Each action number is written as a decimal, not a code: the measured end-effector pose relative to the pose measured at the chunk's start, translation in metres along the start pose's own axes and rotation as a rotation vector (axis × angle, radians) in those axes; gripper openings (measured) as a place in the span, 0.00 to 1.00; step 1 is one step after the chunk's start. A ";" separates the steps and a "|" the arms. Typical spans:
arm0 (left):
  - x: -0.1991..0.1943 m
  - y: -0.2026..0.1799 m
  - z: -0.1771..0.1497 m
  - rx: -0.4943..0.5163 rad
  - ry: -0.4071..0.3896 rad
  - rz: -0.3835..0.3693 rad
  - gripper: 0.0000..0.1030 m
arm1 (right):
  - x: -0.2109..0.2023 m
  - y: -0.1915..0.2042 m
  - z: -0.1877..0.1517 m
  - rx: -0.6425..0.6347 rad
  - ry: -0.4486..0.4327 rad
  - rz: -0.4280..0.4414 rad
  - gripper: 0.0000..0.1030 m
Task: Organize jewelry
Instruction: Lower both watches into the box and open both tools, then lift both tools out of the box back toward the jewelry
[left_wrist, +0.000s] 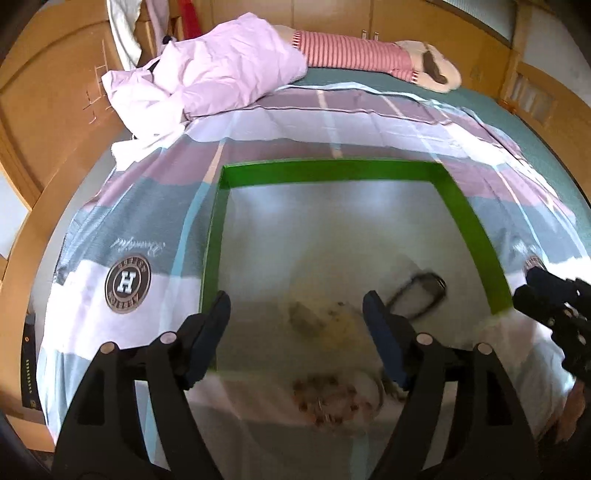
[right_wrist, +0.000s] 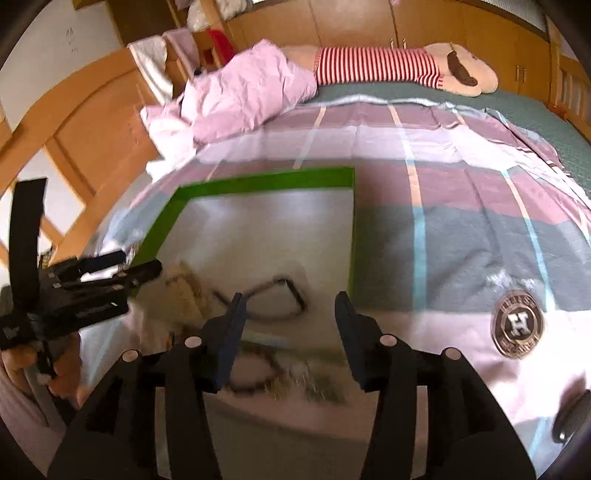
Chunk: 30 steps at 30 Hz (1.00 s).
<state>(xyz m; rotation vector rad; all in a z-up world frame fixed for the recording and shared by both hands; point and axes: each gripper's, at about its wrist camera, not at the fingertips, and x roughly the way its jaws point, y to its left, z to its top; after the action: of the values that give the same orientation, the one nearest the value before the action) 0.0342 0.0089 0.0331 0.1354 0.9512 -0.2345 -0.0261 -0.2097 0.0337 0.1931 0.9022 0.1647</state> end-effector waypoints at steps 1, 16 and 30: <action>-0.006 0.000 -0.007 0.002 0.013 -0.026 0.72 | -0.002 -0.003 -0.004 0.001 0.016 -0.002 0.48; 0.006 -0.003 -0.036 0.029 0.161 -0.084 0.72 | 0.069 -0.004 -0.047 -0.051 0.304 -0.114 0.24; 0.037 0.021 -0.051 -0.074 0.325 -0.063 0.72 | 0.061 -0.007 -0.045 0.009 0.325 -0.059 0.26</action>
<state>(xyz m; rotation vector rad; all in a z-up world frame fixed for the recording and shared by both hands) 0.0202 0.0349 -0.0258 0.0761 1.2868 -0.2390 -0.0240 -0.1985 -0.0420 0.1495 1.2305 0.1389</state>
